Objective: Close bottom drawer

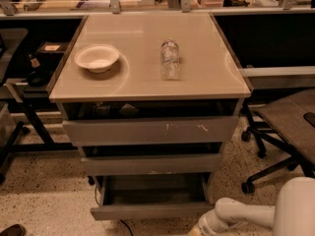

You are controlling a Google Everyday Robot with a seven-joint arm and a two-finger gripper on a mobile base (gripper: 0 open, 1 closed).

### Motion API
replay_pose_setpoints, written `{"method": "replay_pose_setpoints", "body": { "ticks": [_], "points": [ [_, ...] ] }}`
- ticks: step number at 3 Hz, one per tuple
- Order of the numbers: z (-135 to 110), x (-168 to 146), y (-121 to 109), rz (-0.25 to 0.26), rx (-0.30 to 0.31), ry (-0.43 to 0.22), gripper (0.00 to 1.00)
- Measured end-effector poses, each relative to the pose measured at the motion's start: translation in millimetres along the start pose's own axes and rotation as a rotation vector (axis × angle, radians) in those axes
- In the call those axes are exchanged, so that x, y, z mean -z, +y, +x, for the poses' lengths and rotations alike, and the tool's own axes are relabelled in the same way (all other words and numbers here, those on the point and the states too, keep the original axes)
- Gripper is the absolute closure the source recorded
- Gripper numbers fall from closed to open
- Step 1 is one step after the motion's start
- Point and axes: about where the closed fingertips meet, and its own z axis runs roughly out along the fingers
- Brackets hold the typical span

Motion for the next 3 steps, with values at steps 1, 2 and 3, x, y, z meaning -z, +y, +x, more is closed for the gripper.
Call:
{"method": "replay_pose_setpoints", "body": {
  "ticks": [1, 2, 3],
  "points": [
    [-3.9, -3.6, -3.0, 0.012, 0.007, -0.005, 0.88],
    [-13.4, -3.9, -3.7, 0.042, 0.043, -0.047, 1.00],
    [-28.6, 1.2, -3.6, 0.072, 0.098, -0.086, 1.00]
  ]
}}
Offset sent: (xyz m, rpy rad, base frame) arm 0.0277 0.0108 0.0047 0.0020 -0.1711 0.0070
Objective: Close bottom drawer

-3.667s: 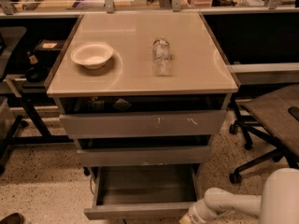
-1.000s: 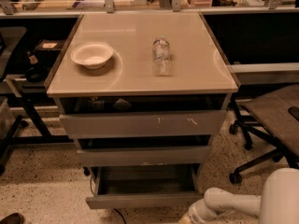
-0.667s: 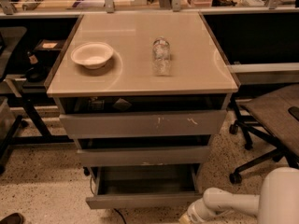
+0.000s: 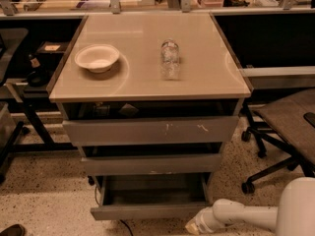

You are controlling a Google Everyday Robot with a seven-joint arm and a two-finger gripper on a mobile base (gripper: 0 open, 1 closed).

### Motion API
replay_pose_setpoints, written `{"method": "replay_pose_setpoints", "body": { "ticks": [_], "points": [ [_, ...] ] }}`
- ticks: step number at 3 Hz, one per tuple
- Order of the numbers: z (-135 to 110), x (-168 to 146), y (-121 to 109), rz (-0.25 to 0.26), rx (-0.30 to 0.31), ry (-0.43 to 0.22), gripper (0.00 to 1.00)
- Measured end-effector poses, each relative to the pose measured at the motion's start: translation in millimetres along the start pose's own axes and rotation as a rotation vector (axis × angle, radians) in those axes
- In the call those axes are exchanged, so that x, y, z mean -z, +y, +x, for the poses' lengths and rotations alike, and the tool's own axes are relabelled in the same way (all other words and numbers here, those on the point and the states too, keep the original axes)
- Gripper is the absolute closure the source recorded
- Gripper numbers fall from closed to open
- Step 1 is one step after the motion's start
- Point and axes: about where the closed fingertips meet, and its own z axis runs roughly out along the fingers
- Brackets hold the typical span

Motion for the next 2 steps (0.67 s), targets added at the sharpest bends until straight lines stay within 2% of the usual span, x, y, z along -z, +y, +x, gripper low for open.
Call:
{"method": "replay_pose_setpoints", "body": {
  "ticks": [2],
  "points": [
    [-31.0, 2.2, -2.1, 0.025, 0.100, -0.028, 1.00]
  ]
}}
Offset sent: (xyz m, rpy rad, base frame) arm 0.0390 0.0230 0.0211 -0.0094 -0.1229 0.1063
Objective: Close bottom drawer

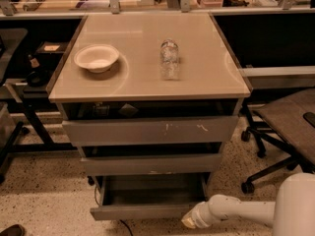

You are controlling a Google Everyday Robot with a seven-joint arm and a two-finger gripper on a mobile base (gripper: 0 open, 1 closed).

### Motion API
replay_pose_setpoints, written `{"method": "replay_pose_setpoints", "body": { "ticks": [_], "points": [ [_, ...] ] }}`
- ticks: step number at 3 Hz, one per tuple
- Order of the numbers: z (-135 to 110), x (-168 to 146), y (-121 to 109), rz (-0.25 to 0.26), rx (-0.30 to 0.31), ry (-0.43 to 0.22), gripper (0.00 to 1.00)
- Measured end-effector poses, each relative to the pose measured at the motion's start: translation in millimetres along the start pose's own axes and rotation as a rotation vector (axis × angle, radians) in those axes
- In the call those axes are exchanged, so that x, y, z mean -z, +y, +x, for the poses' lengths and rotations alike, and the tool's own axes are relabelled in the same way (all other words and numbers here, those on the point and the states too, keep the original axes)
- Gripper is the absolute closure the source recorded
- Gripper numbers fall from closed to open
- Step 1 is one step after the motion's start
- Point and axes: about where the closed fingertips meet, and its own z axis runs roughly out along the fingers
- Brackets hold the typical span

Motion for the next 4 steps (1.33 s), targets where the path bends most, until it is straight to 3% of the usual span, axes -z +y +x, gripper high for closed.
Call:
{"method": "replay_pose_setpoints", "body": {
  "ticks": [2, 3, 4],
  "points": [
    [-17.0, -6.1, -7.4, 0.005, 0.043, -0.005, 1.00],
    [-16.9, -6.1, -7.4, 0.005, 0.043, -0.005, 0.82],
    [-16.9, -6.1, -7.4, 0.005, 0.043, -0.005, 0.59]
  ]
}}
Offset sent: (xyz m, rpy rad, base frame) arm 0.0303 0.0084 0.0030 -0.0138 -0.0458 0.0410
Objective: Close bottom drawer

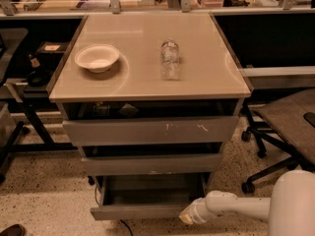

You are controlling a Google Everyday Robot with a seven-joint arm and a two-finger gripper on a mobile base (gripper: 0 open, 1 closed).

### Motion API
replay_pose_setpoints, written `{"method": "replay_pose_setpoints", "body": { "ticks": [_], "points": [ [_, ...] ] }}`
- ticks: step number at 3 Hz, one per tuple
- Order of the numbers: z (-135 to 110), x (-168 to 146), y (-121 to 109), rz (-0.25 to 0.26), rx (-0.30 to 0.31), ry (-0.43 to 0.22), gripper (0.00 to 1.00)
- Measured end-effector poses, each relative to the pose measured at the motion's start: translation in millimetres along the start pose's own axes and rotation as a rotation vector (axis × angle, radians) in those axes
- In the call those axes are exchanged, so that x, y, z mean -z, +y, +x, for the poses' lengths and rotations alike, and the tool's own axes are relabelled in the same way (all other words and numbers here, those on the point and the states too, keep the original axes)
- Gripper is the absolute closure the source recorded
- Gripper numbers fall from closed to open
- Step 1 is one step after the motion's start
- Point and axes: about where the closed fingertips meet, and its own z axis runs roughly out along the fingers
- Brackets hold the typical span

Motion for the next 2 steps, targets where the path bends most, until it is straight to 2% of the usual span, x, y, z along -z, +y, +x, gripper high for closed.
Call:
{"method": "replay_pose_setpoints", "body": {
  "ticks": [2],
  "points": [
    [0.0, -0.1, 0.1, 0.000, 0.000, 0.000, 0.12]
  ]
}}
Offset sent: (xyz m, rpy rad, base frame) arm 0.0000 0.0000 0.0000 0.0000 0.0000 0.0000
